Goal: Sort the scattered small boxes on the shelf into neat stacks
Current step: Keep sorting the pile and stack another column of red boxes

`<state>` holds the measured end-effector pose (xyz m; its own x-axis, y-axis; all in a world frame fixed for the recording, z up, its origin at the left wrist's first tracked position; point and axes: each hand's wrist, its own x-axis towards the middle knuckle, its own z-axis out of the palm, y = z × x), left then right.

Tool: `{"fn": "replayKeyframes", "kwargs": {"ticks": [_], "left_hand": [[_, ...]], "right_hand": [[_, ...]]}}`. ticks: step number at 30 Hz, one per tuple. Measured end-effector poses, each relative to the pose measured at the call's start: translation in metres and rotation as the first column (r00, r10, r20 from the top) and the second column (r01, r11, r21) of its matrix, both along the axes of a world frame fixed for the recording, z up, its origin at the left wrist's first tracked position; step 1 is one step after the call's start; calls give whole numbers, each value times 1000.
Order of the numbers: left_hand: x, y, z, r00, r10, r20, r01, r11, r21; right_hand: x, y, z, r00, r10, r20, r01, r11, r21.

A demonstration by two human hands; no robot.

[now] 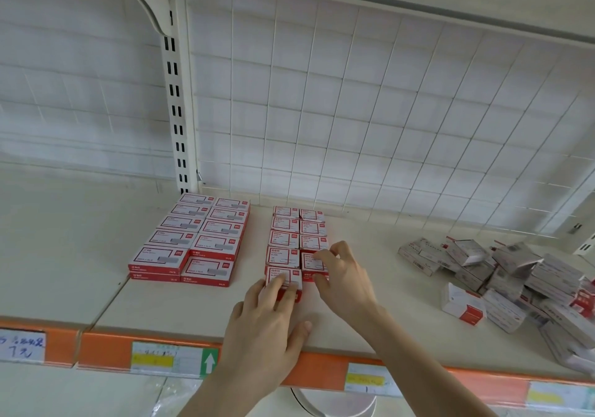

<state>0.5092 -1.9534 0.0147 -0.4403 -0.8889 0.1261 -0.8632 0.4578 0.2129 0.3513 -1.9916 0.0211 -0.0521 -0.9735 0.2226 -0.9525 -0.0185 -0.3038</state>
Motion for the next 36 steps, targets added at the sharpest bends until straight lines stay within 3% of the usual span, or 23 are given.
{"fn": "replayKeyframes", "kwargs": {"ticks": [12,22,36], "left_hand": [[-6,-16,3,993,53,-105,-56,998,-25],[-25,-38,0,977,187,-99,-186,982,12],[-24,-38,-1,974,172,-148,-176,984,-14]], "right_hand": [[0,-3,-2,999,-16,-29,16,1000,6],[-1,-4,0,999,-2,-41,3,1000,22],[-2,-4,-3,999,32,-5,-33,999,-29]]}}
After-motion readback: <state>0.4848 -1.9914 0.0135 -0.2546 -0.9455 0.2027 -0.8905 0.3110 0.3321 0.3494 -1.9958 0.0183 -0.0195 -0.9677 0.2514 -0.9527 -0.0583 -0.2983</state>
